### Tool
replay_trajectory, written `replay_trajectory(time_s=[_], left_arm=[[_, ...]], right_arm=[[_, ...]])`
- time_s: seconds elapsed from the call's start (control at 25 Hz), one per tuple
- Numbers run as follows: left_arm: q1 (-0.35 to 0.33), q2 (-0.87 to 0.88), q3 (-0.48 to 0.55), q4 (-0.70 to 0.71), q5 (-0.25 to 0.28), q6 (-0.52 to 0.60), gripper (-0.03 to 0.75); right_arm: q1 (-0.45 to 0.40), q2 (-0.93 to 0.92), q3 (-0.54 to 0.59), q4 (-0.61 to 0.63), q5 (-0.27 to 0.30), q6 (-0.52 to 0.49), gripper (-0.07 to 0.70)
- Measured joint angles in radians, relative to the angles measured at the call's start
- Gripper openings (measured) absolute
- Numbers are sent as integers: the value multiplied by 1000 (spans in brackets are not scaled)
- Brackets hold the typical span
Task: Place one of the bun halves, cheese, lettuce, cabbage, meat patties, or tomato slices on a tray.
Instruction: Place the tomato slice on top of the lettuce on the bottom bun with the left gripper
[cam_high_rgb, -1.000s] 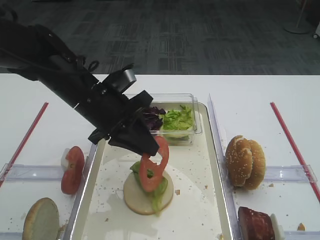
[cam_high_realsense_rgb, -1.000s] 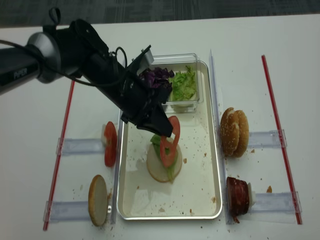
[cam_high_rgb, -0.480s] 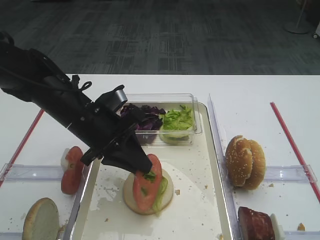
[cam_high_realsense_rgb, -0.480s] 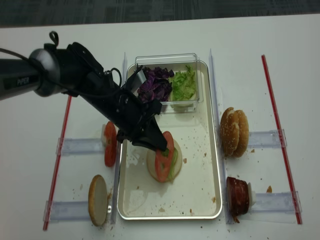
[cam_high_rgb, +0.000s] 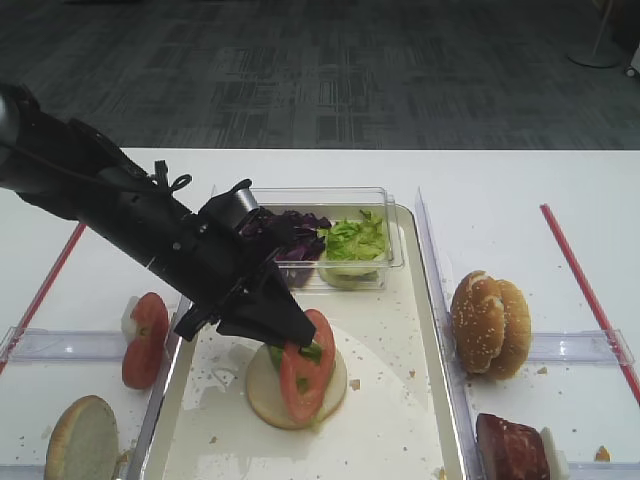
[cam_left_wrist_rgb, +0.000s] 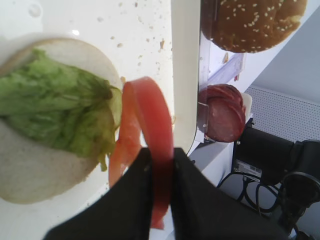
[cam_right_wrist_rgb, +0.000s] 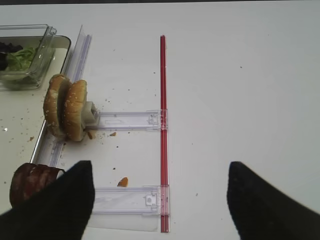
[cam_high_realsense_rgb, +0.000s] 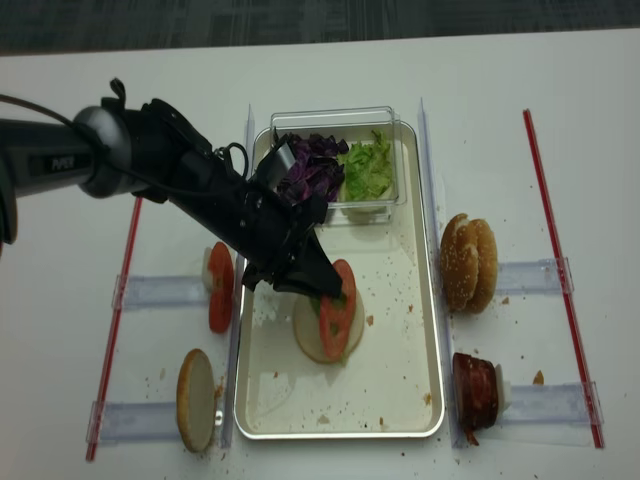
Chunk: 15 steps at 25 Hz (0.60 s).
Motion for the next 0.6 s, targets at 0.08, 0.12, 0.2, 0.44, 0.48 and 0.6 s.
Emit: replay_trajectory(time_s=[0.08, 0.12, 0.2, 0.44, 0.48, 0.6], left_arm=[[3, 4, 0, -2, 0, 1, 52], [7, 4, 0, -2, 0, 2, 52], [10, 4, 0, 2, -2, 2, 52], [12, 24, 0, 13, -2, 2, 52], [12, 31, 0, 11, -2, 2, 52], [12, 50, 0, 11, -2, 2, 52]], right_arm=[[0, 0, 0, 0, 0, 0, 571], [0, 0, 0, 0, 0, 0, 571], [0, 0, 0, 0, 0, 0, 571], [0, 0, 0, 0, 0, 0, 571], [0, 0, 0, 0, 0, 0, 571], [0, 0, 0, 0, 0, 0, 571]])
